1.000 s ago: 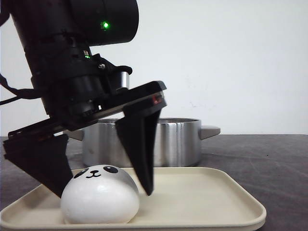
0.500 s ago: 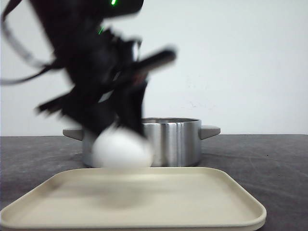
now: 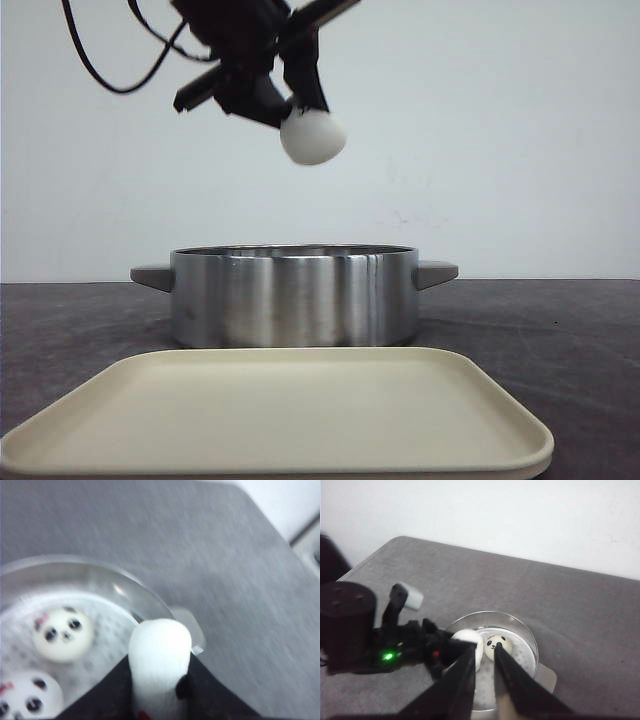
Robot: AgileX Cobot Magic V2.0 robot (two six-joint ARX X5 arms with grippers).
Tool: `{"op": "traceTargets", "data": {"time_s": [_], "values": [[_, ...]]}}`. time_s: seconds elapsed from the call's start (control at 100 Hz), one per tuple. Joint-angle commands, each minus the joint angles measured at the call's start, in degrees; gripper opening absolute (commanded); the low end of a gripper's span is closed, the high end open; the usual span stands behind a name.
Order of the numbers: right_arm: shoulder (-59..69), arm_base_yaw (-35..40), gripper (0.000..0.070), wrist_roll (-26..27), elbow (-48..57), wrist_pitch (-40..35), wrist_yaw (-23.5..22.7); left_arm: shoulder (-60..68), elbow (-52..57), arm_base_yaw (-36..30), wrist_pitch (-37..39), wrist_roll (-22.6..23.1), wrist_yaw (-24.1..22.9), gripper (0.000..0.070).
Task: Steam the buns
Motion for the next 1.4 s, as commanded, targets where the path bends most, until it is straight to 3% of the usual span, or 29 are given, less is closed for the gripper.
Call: {"op": "traceTargets", "data": {"time_s": [0.0, 0.16, 0.22, 0.28, 0.4, 0.47, 0.57, 0.7, 0.75, 0.83, 0.88, 1.05, 1.39], "values": [[0.5, 0.3, 0.0061, 0.7, 1.0, 0.3, 0.0, 3.0, 0.8, 0.0, 0.3, 0.6, 0.1, 0.0006], [0.5, 0.3, 0.0061, 0.7, 1.0, -0.5, 0.1, 7.8, 0.8, 0.9, 0.2, 0.3, 0.5, 0.0007], [0.5, 0.3, 0.0061, 0.7, 1.0, -1.1, 0.1, 9.0, 0.8, 0.9, 0.3, 0.0, 0.5, 0.0058], [0.5, 0.3, 0.0061, 0.7, 1.0, -1.8, 0.1, 9.7, 0.8, 0.9, 0.5, 0.1, 0.5, 0.0186], [0.5, 0.3, 0.0061, 0.7, 1.0, -2.6, 0.6, 9.9, 0.8, 0.9, 1.1, 0.3, 0.5, 0.0561], [0.5, 0.3, 0.0061, 0.7, 1.0, -2.6, 0.7, 9.8, 0.8, 0.9, 1.4, 0.3, 0.5, 0.0640], [0.5, 0.3, 0.0061, 0.9, 1.0, -2.6, 1.3, 9.4, 0.9, 0.9, 0.8, 0.3, 0.9, 0.0638], [0.5, 0.3, 0.0061, 0.9, 1.0, -2.6, 1.6, 7.9, 1.0, 0.9, -1.4, 0.2, 4.7, 0.0611], [0.5, 0.3, 0.0061, 0.8, 1.0, -2.6, 1.7, 6.8, 1.0, 0.9, -3.0, -0.1, 6.3, 0.0447], [0.5, 0.3, 0.0050, 0.5, 0.8, -2.9, 2.7, 4.1, 1.0, 0.9, -6.4, 0.2, 6.4, 0.0000], [0.5, 0.3, 0.0012, 0.1, 0.6, -3.1, 4.0, 1.8, 1.0, 0.8, -9.0, 0.9, 4.9, 0.0020], [-1.3, 0.4, 0.0012, -2.6, -3.5, 0.3, 6.1, -8.0, 0.7, -0.8, -15.3, 3.8, -5.7, 0.0006], [-15.2, 2.0, 0.0012, -3.8, -33.4, 31.9, 5.7, -29.5, -7.0, -0.6, -14.5, 4.6, -11.6, 0.0006]]}}
